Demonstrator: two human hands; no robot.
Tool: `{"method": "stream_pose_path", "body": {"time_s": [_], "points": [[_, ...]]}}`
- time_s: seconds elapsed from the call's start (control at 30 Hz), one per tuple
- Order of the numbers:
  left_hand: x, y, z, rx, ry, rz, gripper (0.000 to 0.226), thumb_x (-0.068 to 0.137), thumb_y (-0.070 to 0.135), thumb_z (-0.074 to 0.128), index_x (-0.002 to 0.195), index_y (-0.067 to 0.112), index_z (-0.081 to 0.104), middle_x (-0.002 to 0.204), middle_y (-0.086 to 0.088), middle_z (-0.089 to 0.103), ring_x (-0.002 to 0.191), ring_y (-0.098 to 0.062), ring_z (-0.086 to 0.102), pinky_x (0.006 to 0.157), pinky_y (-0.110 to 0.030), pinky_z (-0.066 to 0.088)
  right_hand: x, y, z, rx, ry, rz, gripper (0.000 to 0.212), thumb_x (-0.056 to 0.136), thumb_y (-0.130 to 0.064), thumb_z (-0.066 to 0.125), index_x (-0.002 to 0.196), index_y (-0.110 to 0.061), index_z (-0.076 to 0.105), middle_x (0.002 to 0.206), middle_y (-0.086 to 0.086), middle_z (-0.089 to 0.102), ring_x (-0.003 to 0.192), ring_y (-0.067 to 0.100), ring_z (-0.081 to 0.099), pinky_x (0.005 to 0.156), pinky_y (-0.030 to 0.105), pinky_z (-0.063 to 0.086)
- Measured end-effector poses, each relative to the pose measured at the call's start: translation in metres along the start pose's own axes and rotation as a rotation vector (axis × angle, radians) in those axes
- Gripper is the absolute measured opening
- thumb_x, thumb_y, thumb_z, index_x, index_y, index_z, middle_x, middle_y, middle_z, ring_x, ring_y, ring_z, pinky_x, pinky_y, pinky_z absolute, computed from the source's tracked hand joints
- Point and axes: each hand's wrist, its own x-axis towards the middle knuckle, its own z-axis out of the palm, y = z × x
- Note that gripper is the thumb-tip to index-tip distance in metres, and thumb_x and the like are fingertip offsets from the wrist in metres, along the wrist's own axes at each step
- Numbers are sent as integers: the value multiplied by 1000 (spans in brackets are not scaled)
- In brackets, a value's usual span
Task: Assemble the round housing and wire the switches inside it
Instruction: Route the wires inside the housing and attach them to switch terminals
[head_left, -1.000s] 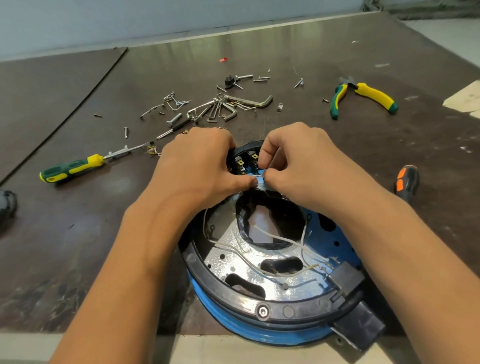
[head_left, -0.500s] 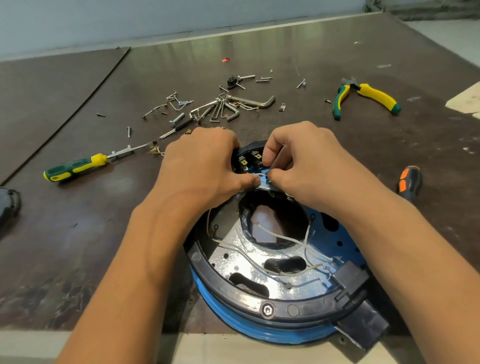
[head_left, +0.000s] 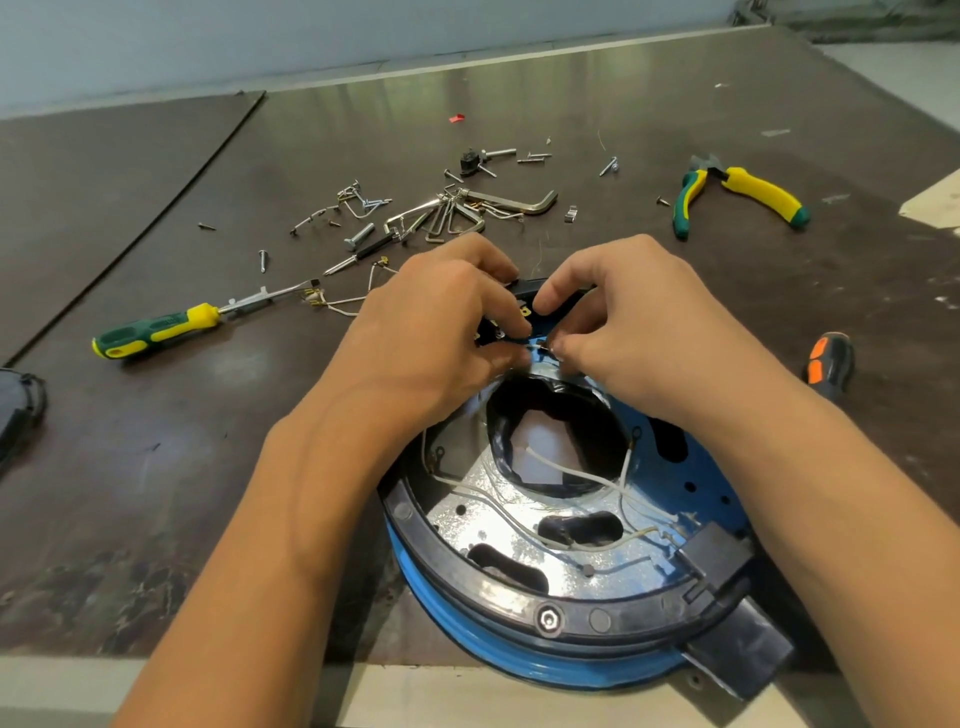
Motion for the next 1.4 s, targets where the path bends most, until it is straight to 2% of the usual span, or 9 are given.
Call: {"method": "stream_pose_path", "body": {"time_s": [0.17, 0.4, 0.6, 0.87, 1.0, 1.13, 1.3, 1.4], "points": [[0, 2, 0, -4, -11, 1, 9, 74, 32, 85, 80, 31, 78, 128, 10, 56, 109, -15, 60, 84, -46, 53, 0, 1, 1, 2, 0, -14, 42, 79, 2, 71, 89, -38, 63, 88, -6, 70, 84, 11, 67, 72, 28, 57], [1, 5, -2, -36, -59, -13, 12, 73, 22, 83, 76, 32, 78, 121, 7, 54, 102, -14, 60, 84, -40, 52, 1, 4, 1, 33, -18, -22, 46, 78, 7, 70, 95, -35, 61, 74, -8, 71, 73, 4, 66, 76, 29, 57], [2, 5, -3, -81, -69, -33, 13, 71, 18, 83, 69, 29, 77, 119, 5, 56, 95, -7, 59, 82, -33, 51, 3, 6, 2, 62, -46, -30, 45, 79, 5, 73, 95, -36, 61, 94, -3, 71, 86, 15, 68, 83, 41, 59], [3, 5, -1, -79, -60, -60, 12, 70, 18, 84, 68, 27, 77, 122, 7, 60, 97, -4, 59, 82, -25, 47, 4, 6, 1, 67, -17, -37, 42, 76, 8, 69, 80, -33, 58, 88, -6, 72, 85, 12, 69, 81, 35, 59], [3, 5, -2, -88, -66, -70, 15, 69, 18, 84, 65, 30, 76, 122, 7, 59, 95, -5, 58, 81, -26, 47, 3, 5, 0, 59, -8, -44, 42, 77, 9, 66, 80, -32, 59, 81, -8, 73, 83, 6, 69, 80, 30, 58], [2, 7, -2, -100, -67, -64, 25, 69, 19, 83, 60, 37, 69, 121, 8, 57, 93, -8, 59, 80, -30, 50, 2, 4, -1, 19, -21, -69, 40, 77, 8, 64, 82, -31, 60, 85, -7, 73, 85, 8, 69, 81, 32, 58], [2, 5, -1, -82, -59, -61, 24, 69, 20, 82, 59, 37, 69, 120, 9, 58, 92, -5, 57, 74, -23, 43, 2, 2, -2, 7, -21, -75, 39, 77, 7, 65, 80, -32, 59, 82, -8, 73, 82, 5, 69, 79, 27, 57], [2, 5, -1, -71, -53, -64, 20, 68, 20, 82, 59, 34, 71, 120, 9, 58, 93, -6, 57, 76, -23, 42, 2, 2, -3, 16, -3, -80, 39, 77, 8, 61, 78, -31, 59, 77, -8, 73, 77, 3, 69, 74, 22, 56]]}}
